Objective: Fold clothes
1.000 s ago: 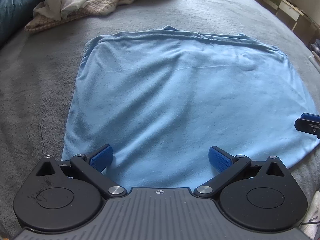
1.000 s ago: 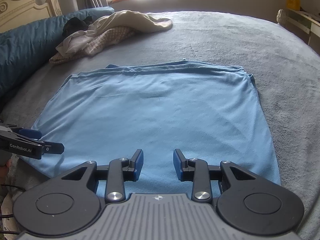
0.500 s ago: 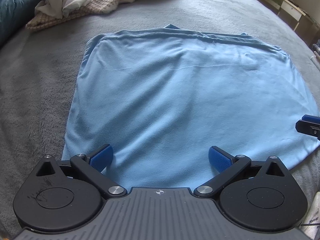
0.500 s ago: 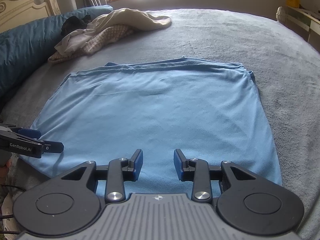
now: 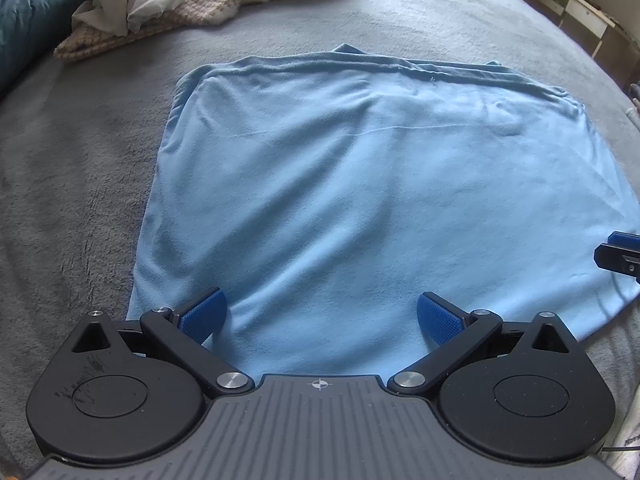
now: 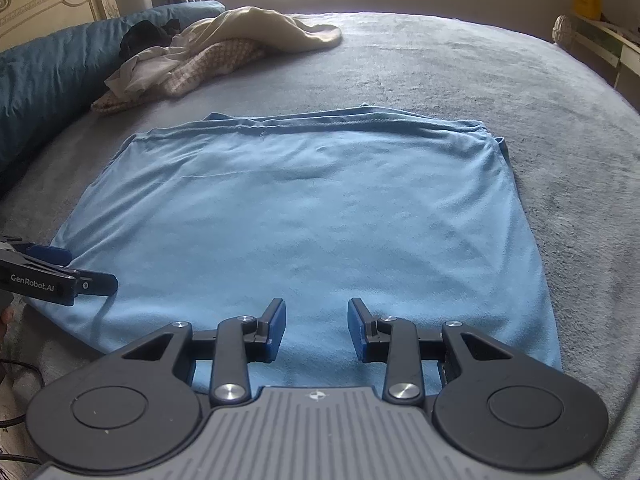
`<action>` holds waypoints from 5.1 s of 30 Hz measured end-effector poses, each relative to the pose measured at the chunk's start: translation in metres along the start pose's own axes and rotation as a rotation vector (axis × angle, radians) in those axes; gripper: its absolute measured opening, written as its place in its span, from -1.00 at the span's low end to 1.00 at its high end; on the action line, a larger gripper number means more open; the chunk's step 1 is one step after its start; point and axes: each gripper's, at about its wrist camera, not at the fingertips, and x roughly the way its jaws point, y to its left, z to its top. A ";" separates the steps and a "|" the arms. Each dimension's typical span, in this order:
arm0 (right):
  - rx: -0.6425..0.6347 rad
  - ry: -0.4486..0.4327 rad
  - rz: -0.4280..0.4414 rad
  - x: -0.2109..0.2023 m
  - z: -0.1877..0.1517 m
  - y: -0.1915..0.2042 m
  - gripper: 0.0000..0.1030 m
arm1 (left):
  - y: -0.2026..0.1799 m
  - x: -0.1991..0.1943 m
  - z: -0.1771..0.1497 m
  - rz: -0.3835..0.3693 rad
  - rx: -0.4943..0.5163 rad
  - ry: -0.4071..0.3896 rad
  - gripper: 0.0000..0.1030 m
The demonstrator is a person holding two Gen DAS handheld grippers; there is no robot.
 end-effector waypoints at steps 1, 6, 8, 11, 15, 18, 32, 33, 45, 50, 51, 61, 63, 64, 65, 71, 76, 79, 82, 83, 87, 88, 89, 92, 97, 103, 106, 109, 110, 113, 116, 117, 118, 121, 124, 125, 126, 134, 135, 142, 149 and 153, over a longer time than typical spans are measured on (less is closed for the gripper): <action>-0.001 0.002 -0.003 0.001 0.000 0.000 -0.29 | 0.000 0.000 0.000 0.001 0.000 0.001 0.99; 0.008 0.012 -0.038 0.001 -0.004 -0.010 -0.30 | 0.001 0.000 0.000 0.006 -0.001 0.003 0.99; 0.015 0.017 -0.058 0.001 -0.007 -0.017 -0.30 | 0.002 0.001 0.000 0.007 -0.005 0.005 0.99; 0.031 0.024 -0.101 -0.002 -0.013 -0.031 -0.30 | 0.004 0.001 0.000 0.012 -0.013 0.005 0.99; 0.124 0.028 -0.192 -0.016 -0.027 -0.073 -0.30 | 0.004 0.002 0.000 0.018 -0.013 0.006 1.00; 0.237 0.024 -0.234 -0.029 -0.038 -0.108 -0.36 | 0.004 0.002 0.000 0.022 -0.010 0.009 1.00; 0.136 -0.110 -0.188 -0.035 -0.002 -0.078 -0.35 | -0.012 -0.027 -0.001 -0.062 0.142 -0.192 1.00; 0.131 -0.102 -0.162 -0.029 0.001 -0.073 -0.35 | -0.014 -0.028 0.000 -0.069 0.166 -0.225 1.00; 0.101 -0.056 -0.092 0.014 0.010 -0.062 -0.39 | 0.035 0.001 0.001 0.001 0.061 -0.283 0.02; 0.150 -0.055 -0.185 0.005 0.009 -0.097 -0.43 | 0.083 -0.004 0.003 0.138 -0.047 -0.300 -0.02; 0.165 -0.058 -0.202 0.002 0.010 -0.104 -0.44 | 0.092 -0.006 0.004 0.164 -0.065 -0.307 -0.02; 0.076 -0.111 -0.080 0.025 0.050 -0.075 -0.44 | 0.036 -0.004 0.036 -0.109 0.099 -0.387 -0.04; 0.054 -0.107 -0.040 0.039 0.054 -0.064 -0.45 | 0.024 0.010 0.039 -0.160 0.140 -0.366 -0.10; 0.053 -0.103 -0.030 0.045 0.054 -0.062 -0.46 | 0.022 0.016 0.039 -0.154 0.152 -0.355 -0.10; 0.062 -0.098 -0.029 0.048 0.054 -0.065 -0.46 | 0.024 0.022 0.039 -0.145 0.151 -0.346 -0.11; 0.157 -0.101 -0.064 0.046 0.050 -0.103 -0.55 | 0.082 0.029 0.052 -0.100 -0.035 -0.354 -0.11; 0.166 -0.111 -0.119 0.041 0.058 -0.123 -0.61 | 0.103 0.030 0.068 -0.038 -0.089 -0.364 -0.10; 0.134 -0.154 -0.119 0.034 0.069 -0.118 -0.60 | 0.100 0.018 0.073 -0.048 -0.078 -0.418 -0.08; 0.079 -0.175 -0.071 0.037 0.081 -0.105 -0.60 | 0.079 0.012 0.077 -0.098 0.008 -0.445 -0.06; 0.051 -0.174 -0.057 0.041 0.085 -0.099 -0.60 | 0.071 0.013 0.078 -0.128 0.043 -0.439 -0.06; -0.028 -0.156 0.000 0.066 0.101 -0.079 -0.60 | 0.042 0.031 0.082 -0.161 0.140 -0.380 -0.06; -0.038 -0.150 -0.004 0.073 0.104 -0.079 -0.60 | 0.039 0.040 0.083 -0.138 0.153 -0.361 -0.05; -0.047 -0.143 -0.012 0.079 0.105 -0.079 -0.60 | 0.039 0.047 0.083 -0.118 0.157 -0.349 -0.05; -0.024 -0.138 -0.062 0.092 0.110 -0.098 -0.61 | 0.054 0.054 0.086 -0.104 0.085 -0.358 -0.03; 0.071 -0.178 -0.124 0.093 0.118 -0.140 -0.62 | 0.075 0.052 0.091 -0.109 -0.017 -0.366 -0.04; 0.244 -0.200 -0.154 0.093 0.119 -0.172 -0.61 | 0.081 0.052 0.096 -0.132 -0.100 -0.373 -0.02; 0.303 -0.207 -0.166 0.089 0.115 -0.181 -0.61 | 0.082 0.047 0.097 -0.133 -0.123 -0.381 0.05; 0.329 -0.221 -0.168 0.079 0.112 -0.182 -0.61 | 0.083 0.039 0.097 -0.114 -0.140 -0.404 0.16; 0.336 -0.227 -0.169 0.075 0.111 -0.182 -0.61 | 0.085 0.036 0.097 -0.103 -0.149 -0.412 0.18; 0.357 -0.245 -0.163 0.059 0.107 -0.180 -0.61 | 0.092 0.027 0.095 -0.079 -0.176 -0.432 0.21; 0.371 -0.257 -0.147 0.043 0.102 -0.176 -0.60 | 0.096 0.015 0.091 -0.053 -0.188 -0.444 0.22; 0.374 -0.260 -0.141 0.039 0.101 -0.174 -0.60 | 0.097 0.010 0.089 -0.043 -0.187 -0.444 0.23; 0.377 -0.262 -0.135 0.034 0.100 -0.171 -0.60 | 0.098 0.005 0.087 -0.033 -0.187 -0.445 0.23; 0.382 -0.262 -0.106 0.021 0.096 -0.162 -0.60 | 0.099 -0.012 0.078 -0.006 -0.181 -0.434 0.24; 0.356 -0.256 -0.087 0.010 0.091 -0.148 -0.59 | 0.095 -0.030 0.069 0.031 -0.148 -0.416 0.27; 0.342 -0.254 -0.083 0.007 0.089 -0.142 -0.59 | 0.094 -0.035 0.064 0.035 -0.141 -0.409 0.28; 0.328 -0.251 -0.079 0.003 0.087 -0.137 -0.59 | 0.093 -0.040 0.060 0.037 -0.136 -0.401 0.29; 0.223 -0.227 -0.025 -0.017 0.069 -0.090 -0.59 | 0.071 -0.055 0.014 -0.021 -0.092 -0.305 0.30; 0.213 -0.222 -0.017 -0.018 0.066 -0.085 -0.59 | 0.067 -0.054 0.008 -0.033 -0.086 -0.290 0.30; 0.214 -0.138 0.012 -0.015 0.029 -0.071 -0.59 | 0.068 -0.039 -0.036 -0.045 -0.106 -0.170 0.29; 0.312 -0.063 -0.095 -0.020 -0.004 -0.102 -0.59 | 0.089 -0.042 -0.059 0.002 -0.134 -0.121 0.28; 0.390 -0.095 -0.122 -0.036 -0.010 -0.121 -0.59 | 0.091 -0.059 -0.058 0.043 -0.112 -0.157 0.29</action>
